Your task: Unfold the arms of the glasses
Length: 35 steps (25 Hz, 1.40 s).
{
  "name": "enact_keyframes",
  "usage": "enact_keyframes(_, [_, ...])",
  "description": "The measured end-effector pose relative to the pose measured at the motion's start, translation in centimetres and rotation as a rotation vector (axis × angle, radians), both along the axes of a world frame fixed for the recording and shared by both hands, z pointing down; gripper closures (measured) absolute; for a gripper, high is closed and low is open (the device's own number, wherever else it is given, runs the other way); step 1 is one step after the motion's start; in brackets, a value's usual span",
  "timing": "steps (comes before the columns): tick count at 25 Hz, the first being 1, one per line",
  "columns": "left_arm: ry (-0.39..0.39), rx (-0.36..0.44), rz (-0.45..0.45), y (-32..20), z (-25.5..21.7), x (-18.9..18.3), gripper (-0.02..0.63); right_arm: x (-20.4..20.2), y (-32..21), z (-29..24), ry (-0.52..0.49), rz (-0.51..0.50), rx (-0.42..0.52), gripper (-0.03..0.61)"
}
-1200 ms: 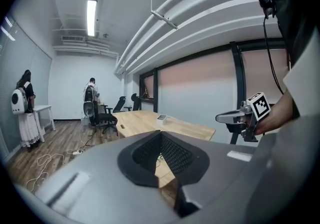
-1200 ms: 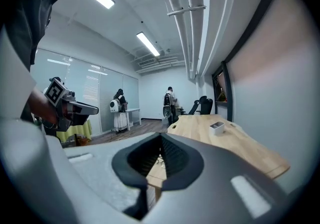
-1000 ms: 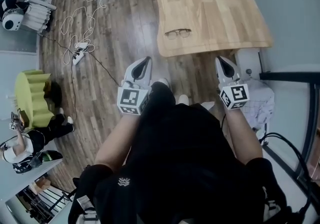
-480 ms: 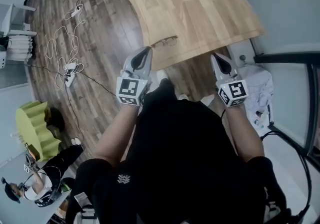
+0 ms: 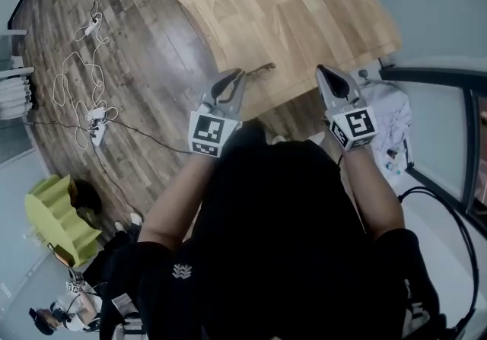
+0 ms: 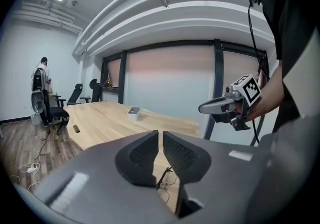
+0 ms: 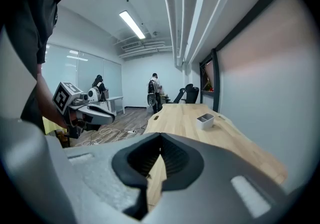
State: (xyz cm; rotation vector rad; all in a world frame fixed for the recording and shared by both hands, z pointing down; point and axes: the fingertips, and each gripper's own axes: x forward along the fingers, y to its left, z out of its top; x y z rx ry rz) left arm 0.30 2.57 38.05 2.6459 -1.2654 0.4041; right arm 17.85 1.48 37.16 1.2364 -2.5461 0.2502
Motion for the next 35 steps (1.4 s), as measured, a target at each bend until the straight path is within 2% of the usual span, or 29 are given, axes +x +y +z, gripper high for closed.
enact_keyframes(7, [-0.063, -0.066, 0.193, -1.4, 4.3, 1.3, 0.534, -2.3, -4.4, -0.3, 0.003, 0.039, 0.001, 0.578])
enact_keyframes(12, [-0.091, -0.15, 0.233, -2.3, 8.1, 2.2, 0.532, -2.9, -4.8, 2.1, 0.011, 0.009, -0.057, 0.578])
enact_keyframes(16, [-0.169, -0.189, 0.286, -2.8, 11.6, 3.6, 0.532, -2.2, -5.4, 5.6, -0.002, -0.005, -0.114, 0.578])
enact_keyframes(21, [-0.242, -0.213, 0.31, -3.4, 14.8, 5.0, 0.532, -1.4, -6.5, 9.1, -0.017, -0.021, -0.182, 0.578])
enact_keyframes(26, [-0.267, -0.253, 0.349, -3.0, 16.9, 6.1, 0.541, -1.0, -7.3, 10.7, -0.023, -0.023, -0.212, 0.578])
enact_keyframes(35, [-0.296, -0.286, 0.343, -3.3, 19.2, 6.2, 0.541, -0.8, -6.7, 12.8, -0.003, -0.052, -0.26, 0.578])
